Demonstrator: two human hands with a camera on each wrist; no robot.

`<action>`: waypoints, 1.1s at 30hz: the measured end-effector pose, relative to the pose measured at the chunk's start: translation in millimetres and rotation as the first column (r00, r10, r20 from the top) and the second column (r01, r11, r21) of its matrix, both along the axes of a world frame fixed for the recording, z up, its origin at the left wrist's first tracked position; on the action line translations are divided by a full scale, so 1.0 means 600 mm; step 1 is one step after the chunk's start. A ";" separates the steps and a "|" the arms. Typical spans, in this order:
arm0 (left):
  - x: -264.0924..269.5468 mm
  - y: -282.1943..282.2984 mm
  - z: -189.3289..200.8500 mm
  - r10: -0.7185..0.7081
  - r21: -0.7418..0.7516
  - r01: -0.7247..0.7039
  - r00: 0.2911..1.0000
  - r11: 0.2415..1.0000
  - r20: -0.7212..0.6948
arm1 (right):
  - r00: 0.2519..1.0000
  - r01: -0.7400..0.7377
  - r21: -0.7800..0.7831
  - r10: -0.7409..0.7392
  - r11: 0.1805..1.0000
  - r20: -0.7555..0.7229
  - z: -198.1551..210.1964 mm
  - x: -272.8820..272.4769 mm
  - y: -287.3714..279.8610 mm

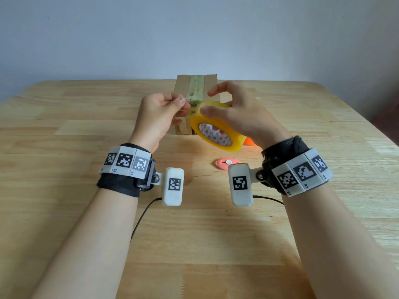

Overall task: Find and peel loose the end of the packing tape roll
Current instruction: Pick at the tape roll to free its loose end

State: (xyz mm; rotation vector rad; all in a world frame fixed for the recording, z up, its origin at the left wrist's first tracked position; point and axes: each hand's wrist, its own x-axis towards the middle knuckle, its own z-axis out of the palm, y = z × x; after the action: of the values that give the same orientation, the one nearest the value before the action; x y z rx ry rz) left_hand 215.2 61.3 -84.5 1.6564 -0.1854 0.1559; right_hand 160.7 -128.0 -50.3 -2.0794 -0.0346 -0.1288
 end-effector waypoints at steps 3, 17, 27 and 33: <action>-0.002 -0.002 0.002 -0.064 0.025 0.066 0.996 0.997 -0.069 | 0.997 0.007 0.048 -0.010 0.999 0.071 0.007 -0.001 0.001; -0.005 -0.012 -0.003 -0.059 0.039 0.059 0.998 0.997 -0.001 | 0.996 -0.045 -0.031 0.047 0.999 0.071 0.002 -0.002 0.002; -0.004 -0.024 -0.008 -0.095 0.138 0.092 0.995 0.986 0.021 | 0.997 0.039 0.104 -0.045 0.994 0.059 0.003 0.000 -0.006; -0.014 -0.024 -0.005 -0.106 0.158 0.106 0.994 0.982 -0.006 | 0.996 0.080 0.100 -0.083 0.992 0.019 -0.001 0.005 -0.007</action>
State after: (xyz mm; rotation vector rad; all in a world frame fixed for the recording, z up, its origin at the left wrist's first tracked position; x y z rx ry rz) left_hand 206.8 47.2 -87.6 1.7997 -0.2932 0.0632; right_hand 163.8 -132.5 -51.2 -1.9803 0.0417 -0.2010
